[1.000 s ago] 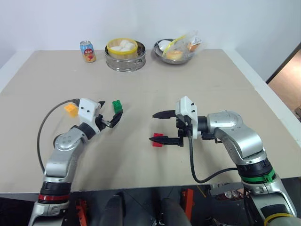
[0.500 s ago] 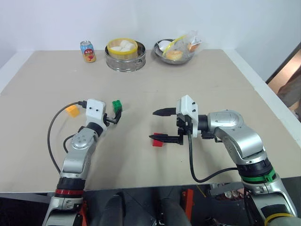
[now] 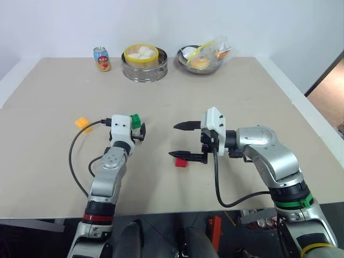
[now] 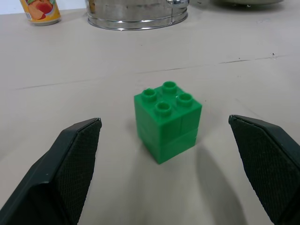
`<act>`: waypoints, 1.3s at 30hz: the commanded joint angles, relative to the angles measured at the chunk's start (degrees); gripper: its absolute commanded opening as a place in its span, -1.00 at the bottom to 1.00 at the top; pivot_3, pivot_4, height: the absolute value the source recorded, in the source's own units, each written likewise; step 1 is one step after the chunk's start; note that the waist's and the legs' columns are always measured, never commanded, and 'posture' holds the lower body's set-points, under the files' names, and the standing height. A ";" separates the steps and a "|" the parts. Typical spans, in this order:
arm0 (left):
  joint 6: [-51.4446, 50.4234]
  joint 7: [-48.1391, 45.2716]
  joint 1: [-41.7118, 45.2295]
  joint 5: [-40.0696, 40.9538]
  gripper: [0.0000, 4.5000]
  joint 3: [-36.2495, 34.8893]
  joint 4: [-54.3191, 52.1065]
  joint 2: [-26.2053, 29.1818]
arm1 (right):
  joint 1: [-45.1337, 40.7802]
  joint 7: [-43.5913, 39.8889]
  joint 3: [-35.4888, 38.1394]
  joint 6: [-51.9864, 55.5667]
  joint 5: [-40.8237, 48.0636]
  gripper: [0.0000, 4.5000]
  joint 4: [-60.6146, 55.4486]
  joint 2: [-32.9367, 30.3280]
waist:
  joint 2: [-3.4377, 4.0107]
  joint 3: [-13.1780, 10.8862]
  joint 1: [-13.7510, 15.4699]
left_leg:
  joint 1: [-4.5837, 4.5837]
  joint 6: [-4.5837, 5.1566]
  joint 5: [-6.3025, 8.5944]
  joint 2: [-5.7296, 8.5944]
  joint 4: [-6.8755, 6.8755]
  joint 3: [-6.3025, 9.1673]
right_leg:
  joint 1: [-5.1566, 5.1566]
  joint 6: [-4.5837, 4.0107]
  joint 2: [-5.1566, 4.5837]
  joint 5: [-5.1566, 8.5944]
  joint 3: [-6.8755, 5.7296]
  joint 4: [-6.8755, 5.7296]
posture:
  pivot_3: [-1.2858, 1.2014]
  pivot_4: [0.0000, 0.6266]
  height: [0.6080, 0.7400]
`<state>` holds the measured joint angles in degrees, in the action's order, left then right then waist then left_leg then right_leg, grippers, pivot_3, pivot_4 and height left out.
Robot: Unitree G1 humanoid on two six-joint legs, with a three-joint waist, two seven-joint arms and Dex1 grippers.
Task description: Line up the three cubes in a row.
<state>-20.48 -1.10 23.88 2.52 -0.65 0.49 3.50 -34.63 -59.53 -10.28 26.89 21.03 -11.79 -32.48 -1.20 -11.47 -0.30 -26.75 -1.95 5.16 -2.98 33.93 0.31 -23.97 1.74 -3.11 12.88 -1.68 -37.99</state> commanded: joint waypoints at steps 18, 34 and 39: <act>2.97 2.08 5.56 -2.25 1.00 0.40 7.36 -1.45 | -2.39 7.11 4.92 3.25 2.42 0.98 2.33 2.97 | 0.00 0.00 0.35 | -0.02 0.01 0.00 0.01 0.01 0.00 | 0.00 0.01 0.00 -0.01 0.00 0.00 | 0.03 -0.52 1.00; 7.64 1.68 10.98 -2.82 1.00 0.10 16.67 -0.98 | -1.75 7.19 4.67 1.33 0.36 0.98 2.76 2.70 | 0.00 0.00 0.59 | -0.03 0.00 0.00 0.01 0.01 -0.01 | -0.01 0.02 0.00 -0.01 -0.01 0.00 | 0.03 -0.52 1.00; 9.10 2.13 12.04 -2.33 0.77 -0.54 19.19 -1.27 | -2.01 6.95 4.46 0.73 -0.20 1.00 3.29 2.67 | 0.00 0.00 0.60 | -0.03 0.00 0.00 0.01 0.01 -0.01 | -0.02 0.02 0.00 -0.01 -0.01 0.00 | 0.03 -0.52 1.00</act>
<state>-13.05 0.78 34.47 0.06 -0.64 19.98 2.34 -36.08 -52.38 -6.38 28.72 20.87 -7.67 -29.34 -1.20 -11.47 0.30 -26.78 -1.95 5.16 -2.97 33.94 0.30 -23.99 1.76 -3.11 12.87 -1.68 -37.99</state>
